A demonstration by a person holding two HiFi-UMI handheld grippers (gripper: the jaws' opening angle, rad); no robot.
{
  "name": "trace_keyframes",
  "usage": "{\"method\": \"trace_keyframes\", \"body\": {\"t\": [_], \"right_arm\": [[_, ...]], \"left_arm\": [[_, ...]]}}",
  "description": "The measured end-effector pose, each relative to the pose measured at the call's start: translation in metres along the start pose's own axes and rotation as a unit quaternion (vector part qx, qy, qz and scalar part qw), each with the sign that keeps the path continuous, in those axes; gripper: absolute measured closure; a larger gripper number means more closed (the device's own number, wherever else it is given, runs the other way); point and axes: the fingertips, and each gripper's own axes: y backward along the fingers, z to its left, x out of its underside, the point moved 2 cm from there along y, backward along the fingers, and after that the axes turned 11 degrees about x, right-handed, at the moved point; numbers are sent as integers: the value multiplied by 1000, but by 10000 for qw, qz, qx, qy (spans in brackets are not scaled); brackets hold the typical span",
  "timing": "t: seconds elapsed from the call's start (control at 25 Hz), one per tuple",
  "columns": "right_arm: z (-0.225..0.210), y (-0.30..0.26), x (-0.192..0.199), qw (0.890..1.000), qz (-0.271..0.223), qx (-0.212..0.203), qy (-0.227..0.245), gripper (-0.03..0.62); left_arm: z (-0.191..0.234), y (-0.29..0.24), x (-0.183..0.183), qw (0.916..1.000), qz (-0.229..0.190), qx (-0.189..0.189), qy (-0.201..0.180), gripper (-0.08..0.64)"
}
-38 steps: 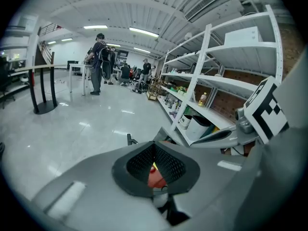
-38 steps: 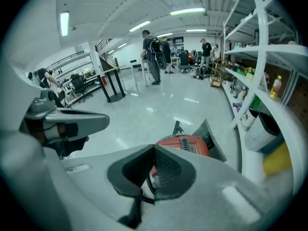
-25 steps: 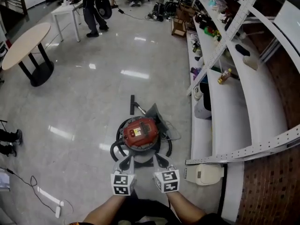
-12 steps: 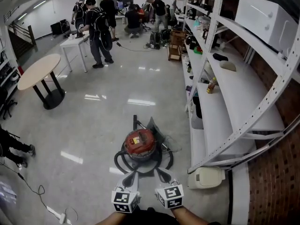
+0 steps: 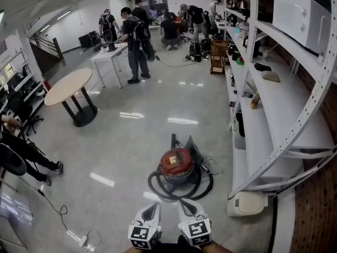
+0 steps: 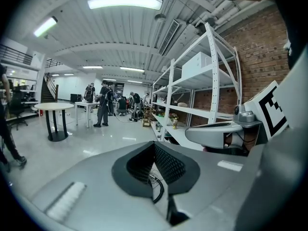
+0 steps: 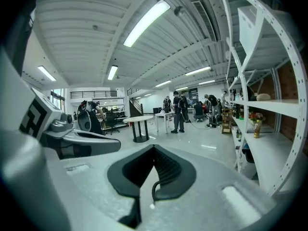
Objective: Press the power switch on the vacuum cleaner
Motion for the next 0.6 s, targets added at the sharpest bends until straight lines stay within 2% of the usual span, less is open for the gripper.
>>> {"method": "trace_keyframes", "body": {"t": [0.12,0.36,0.6], "right_arm": [[11,8,-10,9999,-102,-90,40,600],[31,23,-2,9999,41,-74,150,600],[87,41,-5,9995,102,-107,291,600]], "left_arm": [[-1,14,0,10000,-1,-58,-70,545],[-1,41,-5,9997,-179,-2,-182,545],[20,101,9,9996,-267,-121,-25,545]]}}
